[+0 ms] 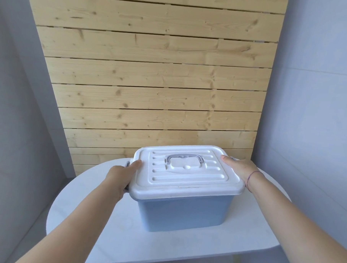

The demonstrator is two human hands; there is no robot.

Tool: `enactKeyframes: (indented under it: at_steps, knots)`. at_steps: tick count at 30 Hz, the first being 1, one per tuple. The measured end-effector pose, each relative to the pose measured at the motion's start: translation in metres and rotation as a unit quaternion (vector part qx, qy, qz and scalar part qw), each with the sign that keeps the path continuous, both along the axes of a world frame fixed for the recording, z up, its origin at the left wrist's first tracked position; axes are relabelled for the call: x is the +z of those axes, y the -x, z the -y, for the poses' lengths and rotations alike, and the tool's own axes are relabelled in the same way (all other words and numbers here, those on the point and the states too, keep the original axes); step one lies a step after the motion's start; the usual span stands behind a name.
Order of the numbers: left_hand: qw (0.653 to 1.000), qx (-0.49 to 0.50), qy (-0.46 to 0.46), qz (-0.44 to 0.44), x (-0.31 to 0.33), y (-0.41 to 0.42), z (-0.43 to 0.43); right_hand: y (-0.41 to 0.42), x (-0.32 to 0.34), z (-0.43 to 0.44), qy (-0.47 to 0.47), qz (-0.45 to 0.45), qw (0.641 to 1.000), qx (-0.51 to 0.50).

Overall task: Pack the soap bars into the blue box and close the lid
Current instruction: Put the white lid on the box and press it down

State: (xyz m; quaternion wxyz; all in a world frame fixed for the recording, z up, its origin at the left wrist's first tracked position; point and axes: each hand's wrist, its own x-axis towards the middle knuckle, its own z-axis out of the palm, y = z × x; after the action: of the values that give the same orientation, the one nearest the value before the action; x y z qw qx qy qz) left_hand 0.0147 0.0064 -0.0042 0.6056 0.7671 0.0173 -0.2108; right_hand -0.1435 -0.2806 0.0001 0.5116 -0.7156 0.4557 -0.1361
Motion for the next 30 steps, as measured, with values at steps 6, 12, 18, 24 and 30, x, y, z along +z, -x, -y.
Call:
enactKeyframes:
  at_steps: [6,12,18,24,30]
  knots:
    - [0.997,0.003,-0.035,0.068,-0.002,0.011,0.011,-0.006,0.006,-0.005,0.102,-0.093,0.989,0.054]
    - [0.984,-0.022,-0.128,0.122,0.001,0.011,0.016,-0.015,0.012,-0.009,0.151,-0.178,0.970,0.060]
    - [0.921,-0.057,-0.317,0.220,0.002,0.011,0.022,-0.018,0.013,-0.011,0.254,-0.257,0.926,0.109]
    - [0.974,-0.060,-0.163,0.145,0.011,0.028,0.009,0.001,0.013,-0.015,0.137,-0.093,0.978,0.124]
    - [0.975,-0.092,0.087,0.185,-0.021,0.077,-0.017,0.055,-0.022,-0.052,0.029,0.208,0.971,0.112]
